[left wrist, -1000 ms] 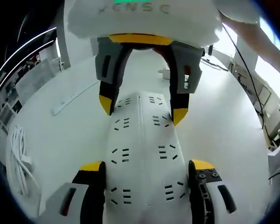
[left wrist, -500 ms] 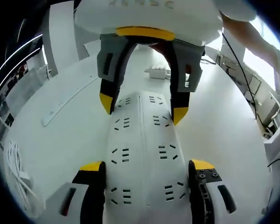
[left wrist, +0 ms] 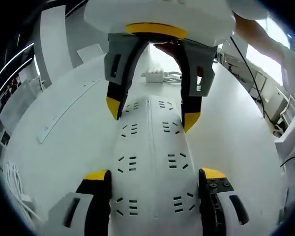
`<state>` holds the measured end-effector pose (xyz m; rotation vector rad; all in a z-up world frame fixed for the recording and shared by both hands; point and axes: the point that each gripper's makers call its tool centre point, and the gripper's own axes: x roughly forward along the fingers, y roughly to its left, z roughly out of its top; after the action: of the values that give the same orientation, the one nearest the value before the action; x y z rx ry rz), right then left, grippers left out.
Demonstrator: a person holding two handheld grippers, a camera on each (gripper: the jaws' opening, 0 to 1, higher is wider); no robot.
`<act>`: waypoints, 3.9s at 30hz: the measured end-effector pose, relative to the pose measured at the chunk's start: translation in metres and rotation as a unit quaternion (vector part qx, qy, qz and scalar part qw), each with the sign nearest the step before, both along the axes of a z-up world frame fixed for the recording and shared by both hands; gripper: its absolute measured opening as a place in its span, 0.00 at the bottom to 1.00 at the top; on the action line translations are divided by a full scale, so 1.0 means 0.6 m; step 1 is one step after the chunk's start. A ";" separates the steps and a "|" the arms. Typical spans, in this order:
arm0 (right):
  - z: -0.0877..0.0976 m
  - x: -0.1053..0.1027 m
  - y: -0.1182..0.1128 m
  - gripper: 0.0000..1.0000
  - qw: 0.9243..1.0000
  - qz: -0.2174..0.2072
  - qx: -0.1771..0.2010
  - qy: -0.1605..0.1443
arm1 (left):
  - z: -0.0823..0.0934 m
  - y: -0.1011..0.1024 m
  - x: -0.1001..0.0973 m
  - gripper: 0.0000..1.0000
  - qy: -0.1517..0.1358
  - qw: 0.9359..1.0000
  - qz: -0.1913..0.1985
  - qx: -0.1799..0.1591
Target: Straighten the power strip on the desk, plug the charger into it
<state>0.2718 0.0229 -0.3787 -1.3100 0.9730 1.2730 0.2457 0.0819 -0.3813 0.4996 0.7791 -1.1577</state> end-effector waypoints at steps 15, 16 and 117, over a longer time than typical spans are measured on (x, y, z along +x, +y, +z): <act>0.003 -0.006 -0.008 0.62 0.999 -0.033 0.015 -0.008 | 0.001 -0.003 0.000 0.73 0.001 1.000 -0.025 0.003; 0.004 -0.007 -0.008 0.62 0.999 -0.034 0.016 -0.009 | 0.001 -0.004 -0.001 0.73 0.001 1.000 -0.027 0.003; 0.009 -0.054 -0.028 0.64 0.980 -0.138 0.146 -0.009 | 0.002 -0.030 -0.025 0.73 -0.001 0.992 -0.125 0.007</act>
<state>0.2393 0.0064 -0.3731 -0.9238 0.8819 1.1365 0.2307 0.0641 -0.3803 0.6236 0.7376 -1.3824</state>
